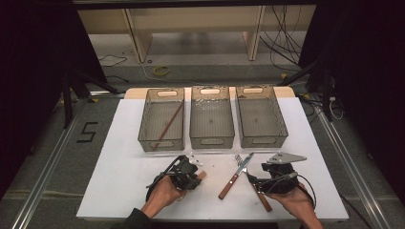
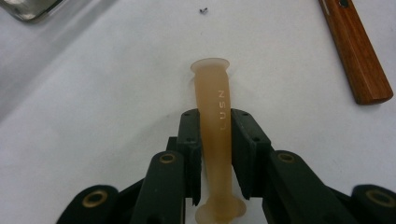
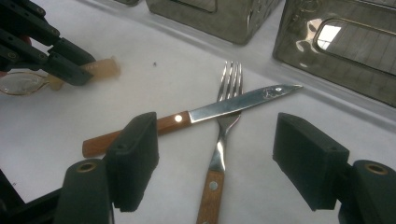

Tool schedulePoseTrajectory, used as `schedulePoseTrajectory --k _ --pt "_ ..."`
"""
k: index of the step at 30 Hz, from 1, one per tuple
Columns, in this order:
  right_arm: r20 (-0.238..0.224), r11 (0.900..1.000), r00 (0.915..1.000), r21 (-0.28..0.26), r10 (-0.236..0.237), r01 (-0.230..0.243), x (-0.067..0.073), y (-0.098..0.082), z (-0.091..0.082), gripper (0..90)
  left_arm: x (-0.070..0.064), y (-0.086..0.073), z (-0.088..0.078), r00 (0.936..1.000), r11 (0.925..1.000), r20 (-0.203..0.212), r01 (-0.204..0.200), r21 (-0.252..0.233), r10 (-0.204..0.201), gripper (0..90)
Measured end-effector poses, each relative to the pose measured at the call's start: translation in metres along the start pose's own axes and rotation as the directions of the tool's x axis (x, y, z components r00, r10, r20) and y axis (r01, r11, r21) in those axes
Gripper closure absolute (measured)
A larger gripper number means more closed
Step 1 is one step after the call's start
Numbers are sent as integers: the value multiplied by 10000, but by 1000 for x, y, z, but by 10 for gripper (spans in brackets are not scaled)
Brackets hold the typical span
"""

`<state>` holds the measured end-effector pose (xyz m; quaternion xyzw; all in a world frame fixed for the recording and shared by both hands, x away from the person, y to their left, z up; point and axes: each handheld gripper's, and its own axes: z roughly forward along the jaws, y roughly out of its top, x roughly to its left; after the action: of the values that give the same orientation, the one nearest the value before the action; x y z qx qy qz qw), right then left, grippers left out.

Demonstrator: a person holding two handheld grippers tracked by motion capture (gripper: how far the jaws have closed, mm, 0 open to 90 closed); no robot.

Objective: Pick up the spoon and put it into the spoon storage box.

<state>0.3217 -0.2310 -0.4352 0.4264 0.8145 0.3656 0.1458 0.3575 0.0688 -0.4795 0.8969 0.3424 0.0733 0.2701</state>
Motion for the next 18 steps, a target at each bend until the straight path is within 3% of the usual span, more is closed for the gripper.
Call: schedulePoseTrajectory --k 7,18 --pt "38 10000 10000 -49 11 -10 0 0 -1 319 3 0 -1 9998 9999 131 -138 35 138 750" --pt "30 9999 10000 -115 -1 1 0 0 -1 320 16 3 -18 9988 9982 458 199 -573 -172 752"
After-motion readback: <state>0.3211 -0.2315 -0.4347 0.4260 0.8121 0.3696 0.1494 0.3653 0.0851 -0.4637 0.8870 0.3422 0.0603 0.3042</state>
